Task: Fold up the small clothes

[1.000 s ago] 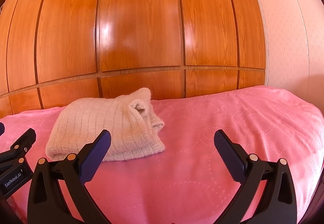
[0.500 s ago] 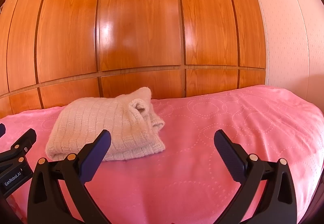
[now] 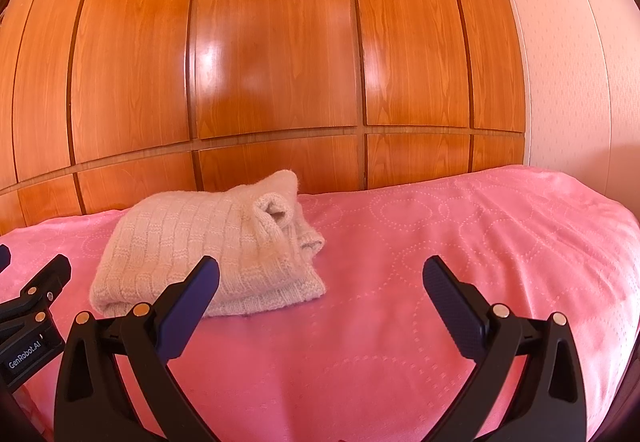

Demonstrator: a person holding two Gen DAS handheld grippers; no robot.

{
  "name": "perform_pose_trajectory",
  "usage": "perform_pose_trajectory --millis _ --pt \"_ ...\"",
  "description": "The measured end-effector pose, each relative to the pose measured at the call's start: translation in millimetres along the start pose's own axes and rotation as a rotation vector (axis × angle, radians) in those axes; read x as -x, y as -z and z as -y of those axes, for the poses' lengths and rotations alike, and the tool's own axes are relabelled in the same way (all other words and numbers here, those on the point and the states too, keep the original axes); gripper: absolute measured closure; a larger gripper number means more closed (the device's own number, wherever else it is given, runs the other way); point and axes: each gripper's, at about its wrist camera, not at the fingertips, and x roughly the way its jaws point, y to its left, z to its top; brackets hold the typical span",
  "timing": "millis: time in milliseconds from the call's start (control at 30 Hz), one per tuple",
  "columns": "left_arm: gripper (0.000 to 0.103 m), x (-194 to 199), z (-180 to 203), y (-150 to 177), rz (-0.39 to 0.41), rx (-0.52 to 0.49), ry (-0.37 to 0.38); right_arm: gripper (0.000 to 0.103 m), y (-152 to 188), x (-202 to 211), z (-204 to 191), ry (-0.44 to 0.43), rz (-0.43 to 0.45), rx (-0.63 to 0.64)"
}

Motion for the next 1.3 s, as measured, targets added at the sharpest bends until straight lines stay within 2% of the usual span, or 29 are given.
perform_pose_trajectory --millis 967,1300 --pt "0.004 -3.1 1.1 3.1 -0.013 0.004 0.01 0.002 0.6 0.0 2.7 -0.001 -0.017 -0.003" --pt "0.004 -15.7 2.4 3.5 -0.078 -0.008 0.042 0.002 -0.3 -0.9 4.0 0.0 -0.033 -0.004"
